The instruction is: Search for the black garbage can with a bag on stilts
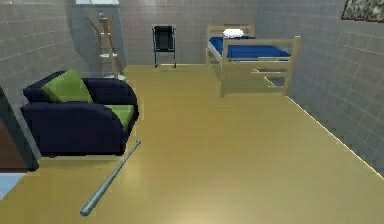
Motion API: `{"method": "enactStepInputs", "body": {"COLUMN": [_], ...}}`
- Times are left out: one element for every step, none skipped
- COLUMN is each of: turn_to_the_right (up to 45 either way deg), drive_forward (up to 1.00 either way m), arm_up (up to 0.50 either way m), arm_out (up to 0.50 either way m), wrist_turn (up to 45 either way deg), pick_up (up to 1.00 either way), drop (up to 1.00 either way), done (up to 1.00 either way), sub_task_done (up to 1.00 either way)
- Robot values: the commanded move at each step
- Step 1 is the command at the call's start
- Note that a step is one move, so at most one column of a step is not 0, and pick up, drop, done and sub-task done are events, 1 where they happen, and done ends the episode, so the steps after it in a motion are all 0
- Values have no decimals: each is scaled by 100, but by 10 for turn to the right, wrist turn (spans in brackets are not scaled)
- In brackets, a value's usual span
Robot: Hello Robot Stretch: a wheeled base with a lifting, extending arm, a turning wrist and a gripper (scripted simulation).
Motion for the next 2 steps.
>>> {"method": "enactStepInputs", "body": {"turn_to_the_right": [0, 0], "drive_forward": [10, 100], "arm_up": [0, 0], "arm_out": [0, 0], "wrist_turn": [0, 0], "pick_up": [0, 0], "drop": [0, 0], "done": [0, 0], "sub_task_done": [0, 0]}}
